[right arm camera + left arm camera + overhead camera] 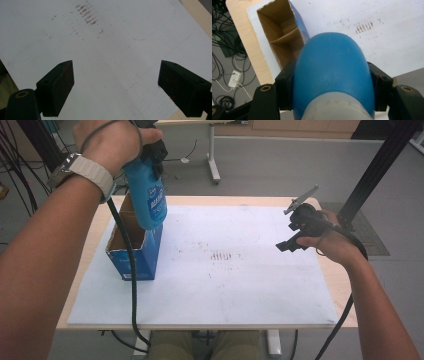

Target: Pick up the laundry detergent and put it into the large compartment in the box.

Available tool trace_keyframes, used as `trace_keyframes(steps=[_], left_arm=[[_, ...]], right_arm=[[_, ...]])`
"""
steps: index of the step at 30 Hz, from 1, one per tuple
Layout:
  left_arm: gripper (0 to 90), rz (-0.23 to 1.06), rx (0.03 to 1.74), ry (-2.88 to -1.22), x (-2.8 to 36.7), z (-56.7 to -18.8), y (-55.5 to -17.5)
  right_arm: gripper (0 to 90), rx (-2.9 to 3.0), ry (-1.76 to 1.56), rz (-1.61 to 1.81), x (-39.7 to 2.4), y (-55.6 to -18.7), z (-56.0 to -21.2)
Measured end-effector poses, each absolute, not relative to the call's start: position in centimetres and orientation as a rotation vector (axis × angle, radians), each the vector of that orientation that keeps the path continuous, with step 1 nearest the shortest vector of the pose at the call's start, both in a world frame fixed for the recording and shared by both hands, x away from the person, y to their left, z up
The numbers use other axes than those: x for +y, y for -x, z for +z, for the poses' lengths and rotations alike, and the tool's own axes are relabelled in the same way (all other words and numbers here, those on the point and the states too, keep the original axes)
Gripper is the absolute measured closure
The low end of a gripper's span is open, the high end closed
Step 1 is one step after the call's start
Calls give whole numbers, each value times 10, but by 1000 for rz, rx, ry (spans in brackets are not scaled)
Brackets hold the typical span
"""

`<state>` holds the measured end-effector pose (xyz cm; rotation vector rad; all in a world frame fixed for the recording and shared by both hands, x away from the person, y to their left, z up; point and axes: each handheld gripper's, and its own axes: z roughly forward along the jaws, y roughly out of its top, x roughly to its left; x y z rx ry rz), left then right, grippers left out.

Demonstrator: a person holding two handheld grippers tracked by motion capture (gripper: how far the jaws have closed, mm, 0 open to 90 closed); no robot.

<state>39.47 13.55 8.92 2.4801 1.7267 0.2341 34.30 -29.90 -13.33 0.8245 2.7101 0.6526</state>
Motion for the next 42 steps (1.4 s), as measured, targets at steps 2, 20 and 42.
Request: trace_keyframes(steps=[2, 20, 42], left_arm=[[372, 238, 1737, -2471, 136, 91, -394], [372, 230, 1808, -2420, 157, 96, -398], [372, 227, 1895, -2356, 179, 92, -401]], right_arm=[[136, 2713, -814, 655, -299, -344, -134], [139, 2719, -767, 650, -295, -349, -134], [139, 2741, -743, 660, -289, -361, -139]])
